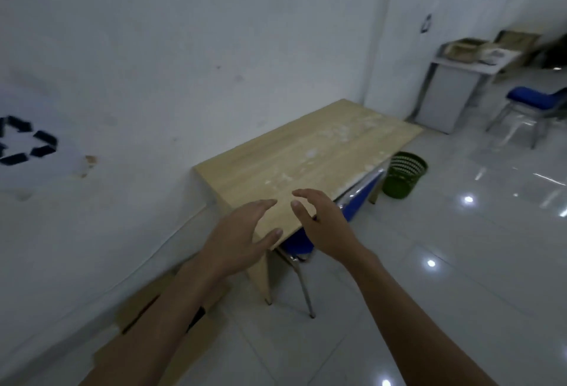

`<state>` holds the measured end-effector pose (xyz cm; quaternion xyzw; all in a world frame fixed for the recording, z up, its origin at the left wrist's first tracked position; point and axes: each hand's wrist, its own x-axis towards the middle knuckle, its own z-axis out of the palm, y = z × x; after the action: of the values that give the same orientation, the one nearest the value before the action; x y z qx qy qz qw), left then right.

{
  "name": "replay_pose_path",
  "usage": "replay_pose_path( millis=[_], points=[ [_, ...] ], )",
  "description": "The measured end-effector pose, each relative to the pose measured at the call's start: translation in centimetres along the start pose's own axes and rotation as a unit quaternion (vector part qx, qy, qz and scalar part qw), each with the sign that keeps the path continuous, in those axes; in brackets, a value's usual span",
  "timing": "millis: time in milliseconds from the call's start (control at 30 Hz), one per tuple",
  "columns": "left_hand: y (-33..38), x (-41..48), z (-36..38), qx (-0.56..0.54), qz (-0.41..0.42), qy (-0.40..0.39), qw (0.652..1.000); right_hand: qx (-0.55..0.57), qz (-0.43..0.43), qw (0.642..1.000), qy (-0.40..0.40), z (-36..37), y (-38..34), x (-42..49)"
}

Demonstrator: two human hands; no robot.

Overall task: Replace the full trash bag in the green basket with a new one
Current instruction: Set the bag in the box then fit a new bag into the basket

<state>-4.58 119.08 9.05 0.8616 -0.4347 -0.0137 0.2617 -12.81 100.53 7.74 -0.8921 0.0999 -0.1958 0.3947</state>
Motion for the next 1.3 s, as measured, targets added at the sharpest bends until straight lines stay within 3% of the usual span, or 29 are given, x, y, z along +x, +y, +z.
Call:
replay_pose_path(
  millis=[300,567,867,1300],
  points=[
    [13.3,10.6,9.5,0.005,0.119,-0.044,0.992,-0.047,0.083,0.992,0.084,-15.1,11.7,-3.6],
    [23.2,20.0,19.8,-0.015,0.14,-0.091,0.986,-0.083,0.125,0.986,0.073,-27.2,23.1,-5.0],
    [27.2,29.1,27.8,-0.039,0.12,-0.101,0.987,-0.093,0.151,0.983,0.048,-33.2,33.2,-1.2],
    [26.8,46.6,35.7,-0.037,0.096,-0.14,0.985,-0.069,0.188,0.979,0.031,-37.6,44.9,11.8]
  ],
)
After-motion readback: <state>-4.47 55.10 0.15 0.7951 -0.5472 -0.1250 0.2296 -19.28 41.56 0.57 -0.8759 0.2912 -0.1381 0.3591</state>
